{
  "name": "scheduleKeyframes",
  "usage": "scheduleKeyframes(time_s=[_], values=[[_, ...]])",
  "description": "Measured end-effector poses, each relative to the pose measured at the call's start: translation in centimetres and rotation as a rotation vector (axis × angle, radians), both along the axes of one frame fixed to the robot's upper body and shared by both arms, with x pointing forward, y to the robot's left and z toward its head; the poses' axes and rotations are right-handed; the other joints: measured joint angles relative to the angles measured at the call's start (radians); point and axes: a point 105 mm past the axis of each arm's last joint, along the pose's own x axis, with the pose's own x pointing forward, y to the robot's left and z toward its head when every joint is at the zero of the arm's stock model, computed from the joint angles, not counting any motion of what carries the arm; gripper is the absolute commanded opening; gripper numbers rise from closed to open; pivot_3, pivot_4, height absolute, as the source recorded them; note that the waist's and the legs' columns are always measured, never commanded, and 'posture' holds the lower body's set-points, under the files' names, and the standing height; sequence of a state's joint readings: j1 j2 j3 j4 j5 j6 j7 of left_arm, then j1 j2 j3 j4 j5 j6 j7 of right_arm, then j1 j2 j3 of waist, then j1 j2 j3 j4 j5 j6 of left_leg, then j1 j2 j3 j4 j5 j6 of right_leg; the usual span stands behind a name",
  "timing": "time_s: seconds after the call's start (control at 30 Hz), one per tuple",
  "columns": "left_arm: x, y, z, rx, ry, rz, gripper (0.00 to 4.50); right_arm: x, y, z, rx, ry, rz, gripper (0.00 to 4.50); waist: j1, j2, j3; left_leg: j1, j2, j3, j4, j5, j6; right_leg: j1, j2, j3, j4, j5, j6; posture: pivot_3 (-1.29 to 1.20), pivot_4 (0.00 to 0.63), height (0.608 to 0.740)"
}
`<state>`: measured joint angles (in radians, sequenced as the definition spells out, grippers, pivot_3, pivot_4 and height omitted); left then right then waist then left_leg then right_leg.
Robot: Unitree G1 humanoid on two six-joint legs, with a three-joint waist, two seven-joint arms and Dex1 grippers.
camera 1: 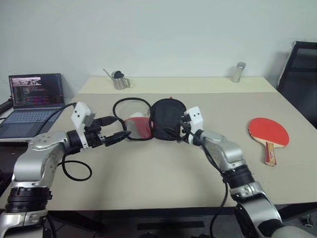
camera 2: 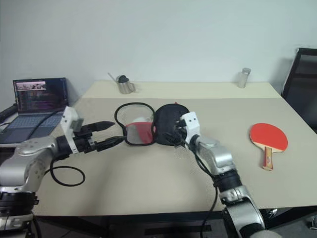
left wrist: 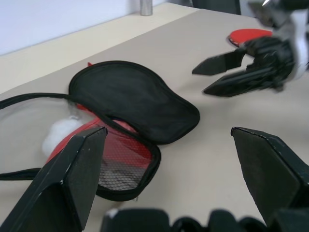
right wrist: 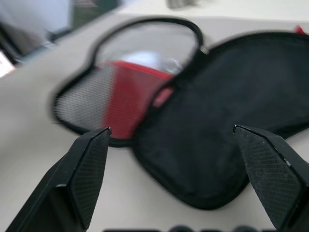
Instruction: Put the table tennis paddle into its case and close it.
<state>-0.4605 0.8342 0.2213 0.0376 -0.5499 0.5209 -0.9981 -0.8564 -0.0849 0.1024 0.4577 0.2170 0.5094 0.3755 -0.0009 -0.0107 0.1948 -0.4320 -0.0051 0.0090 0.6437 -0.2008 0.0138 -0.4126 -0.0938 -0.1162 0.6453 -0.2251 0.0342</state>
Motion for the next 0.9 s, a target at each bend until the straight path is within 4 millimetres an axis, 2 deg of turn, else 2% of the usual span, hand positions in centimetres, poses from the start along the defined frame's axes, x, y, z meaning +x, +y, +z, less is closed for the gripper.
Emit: scheduleKeyframes(time_s=[0.13, 0.27, 0.43, 0.53, 0.9], values=[[-0.7, 1.2, 0.1, -0.01, 0.059, 0.007, 4.5, 2.0, -0.2, -1.2, -0.064, -0.01, -0.103, 4.44, -0.005, 0.0, 0.0, 0.0, 0.0, 0.001, 0.0, 0.0, 0.0, -0.001, 0.001, 0.001, 0.0, 0.0, 0.0, 0.0, 0.15, 0.74], [-1.4, 1.7, 0.4, -0.02, 0.117, -0.027, 4.5, 2.8, 0.2, -1.9, -0.08, -0.009, -0.148, 4.44, -0.007, 0.0, 0.0, 0.0, 0.001, 0.002, 0.0, 0.0, 0.0, -0.002, 0.001, 0.002, 0.001, 0.0, -0.001, 0.0, 0.15, 0.74], [-1.3, 2.6, 0.1, -0.034, 0.146, -0.016, 4.5, 2.6, 1.1, -3.4, -0.066, 0.059, -0.149, 4.44, -0.008, 0.0, 0.0, 0.0, 0.002, 0.002, 0.0, 0.0, 0.0, -0.002, 0.002, 0.003, 0.001, 0.001, -0.001, 0.0, 0.15, 0.74], [-1.1, 2.4, 0.6, -0.028, 0.122, -0.022, 4.5, 2.5, 1.3, -4.1, -0.056, 0.094, -0.156, 4.44, -0.008, 0.0, 0.0, 0.0, 0.002, 0.002, 0.0, 0.0, -0.001, -0.002, 0.002, 0.004, 0.001, 0.001, -0.001, 0.0, 0.15, 0.74], [-1.0, 1.9, -0.4, -0.014, 0.113, -0.022, 4.5, 2.5, 1.6, -4.2, -0.043, 0.12, -0.173, 4.44, -0.015, 0.0, 0.0, 0.0, 0.002, 0.005, 0.0, 0.0, -0.001, -0.004, 0.003, 0.012, 0.002, 0.002, -0.003, 0.0, 0.15, 0.74]])
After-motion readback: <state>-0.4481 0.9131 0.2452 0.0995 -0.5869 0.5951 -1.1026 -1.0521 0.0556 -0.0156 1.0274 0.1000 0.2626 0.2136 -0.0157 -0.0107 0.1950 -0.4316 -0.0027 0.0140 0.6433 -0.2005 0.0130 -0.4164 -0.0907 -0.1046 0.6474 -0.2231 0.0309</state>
